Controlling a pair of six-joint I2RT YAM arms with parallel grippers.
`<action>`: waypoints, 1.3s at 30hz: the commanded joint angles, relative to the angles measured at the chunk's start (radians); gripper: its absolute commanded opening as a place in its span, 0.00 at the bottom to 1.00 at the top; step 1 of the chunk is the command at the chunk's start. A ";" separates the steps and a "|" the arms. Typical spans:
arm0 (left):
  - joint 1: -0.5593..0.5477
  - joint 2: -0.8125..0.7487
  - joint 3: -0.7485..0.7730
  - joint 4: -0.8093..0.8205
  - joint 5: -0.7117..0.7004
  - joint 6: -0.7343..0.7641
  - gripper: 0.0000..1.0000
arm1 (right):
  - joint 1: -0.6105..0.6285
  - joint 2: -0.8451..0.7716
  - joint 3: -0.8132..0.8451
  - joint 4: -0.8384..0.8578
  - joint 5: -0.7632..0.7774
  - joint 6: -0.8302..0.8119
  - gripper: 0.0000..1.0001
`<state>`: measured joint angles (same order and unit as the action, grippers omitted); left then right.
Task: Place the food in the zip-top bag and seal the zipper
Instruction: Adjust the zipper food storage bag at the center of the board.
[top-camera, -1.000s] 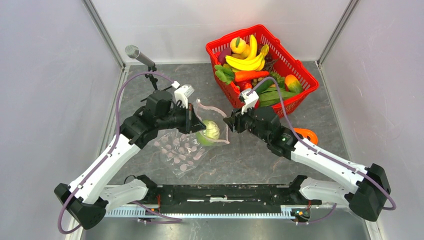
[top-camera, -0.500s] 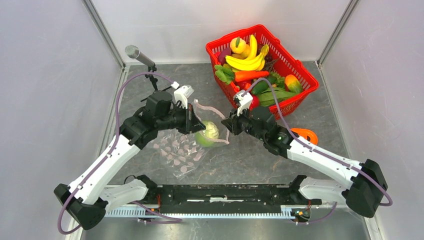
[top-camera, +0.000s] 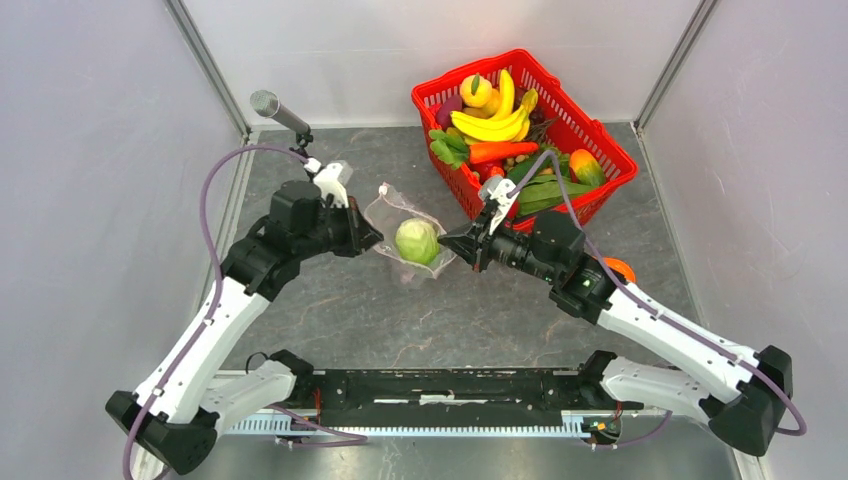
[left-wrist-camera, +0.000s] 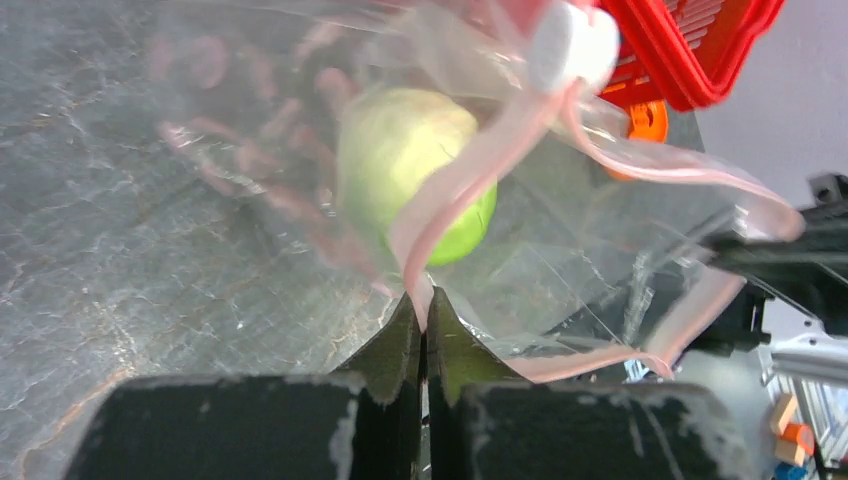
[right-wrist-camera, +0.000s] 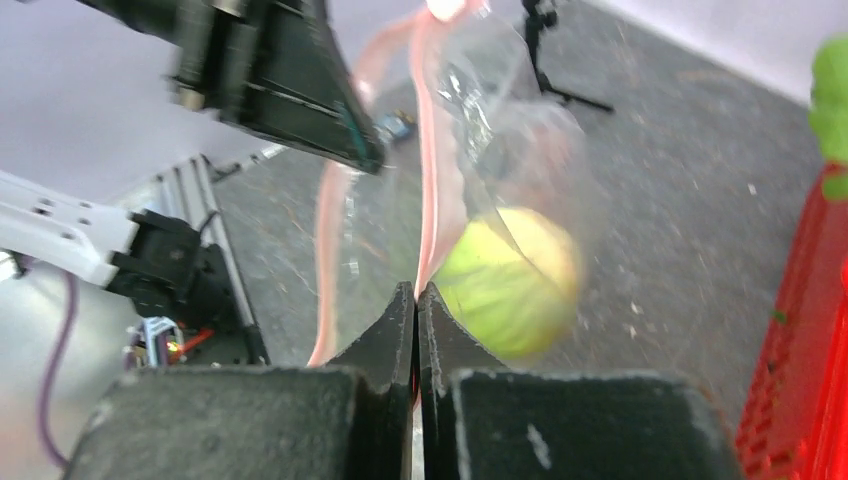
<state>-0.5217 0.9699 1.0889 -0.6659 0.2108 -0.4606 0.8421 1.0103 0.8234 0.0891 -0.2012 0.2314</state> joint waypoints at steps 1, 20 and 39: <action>0.070 -0.013 0.075 -0.023 0.074 -0.008 0.02 | 0.005 -0.030 0.101 0.017 -0.068 -0.005 0.00; 0.066 0.005 0.286 -0.307 0.053 0.045 0.02 | 0.005 0.174 0.113 0.072 -0.009 0.080 0.02; 0.065 0.064 0.121 -0.087 0.128 0.048 0.02 | 0.000 0.189 0.138 -0.048 0.123 -0.051 0.31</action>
<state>-0.4557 1.0565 1.2022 -0.8345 0.2970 -0.4362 0.8478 1.2343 0.9161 0.0208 -0.1040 0.2157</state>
